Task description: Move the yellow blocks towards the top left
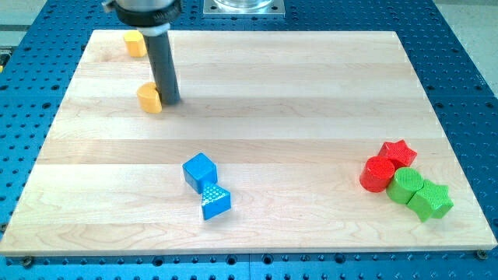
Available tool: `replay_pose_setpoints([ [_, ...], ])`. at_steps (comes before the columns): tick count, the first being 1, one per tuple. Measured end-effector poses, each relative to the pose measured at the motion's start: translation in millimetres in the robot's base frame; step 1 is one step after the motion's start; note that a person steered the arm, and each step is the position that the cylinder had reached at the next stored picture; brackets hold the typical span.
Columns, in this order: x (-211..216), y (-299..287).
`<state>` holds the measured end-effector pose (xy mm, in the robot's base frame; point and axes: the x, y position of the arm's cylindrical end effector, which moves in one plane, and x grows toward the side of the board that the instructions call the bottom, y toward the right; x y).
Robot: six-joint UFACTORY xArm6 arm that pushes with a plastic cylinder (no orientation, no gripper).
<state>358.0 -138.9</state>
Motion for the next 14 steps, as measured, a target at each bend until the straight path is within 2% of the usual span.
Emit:
replay_pose_setpoints([
  [1, 66, 8],
  [2, 77, -30],
  [3, 24, -90],
  [4, 33, -80],
  [5, 74, -72],
  [6, 9, -71],
  [8, -1, -5],
  [9, -50, -69],
  [10, -51, -67],
  [11, -48, -34],
  [14, -48, -23],
])
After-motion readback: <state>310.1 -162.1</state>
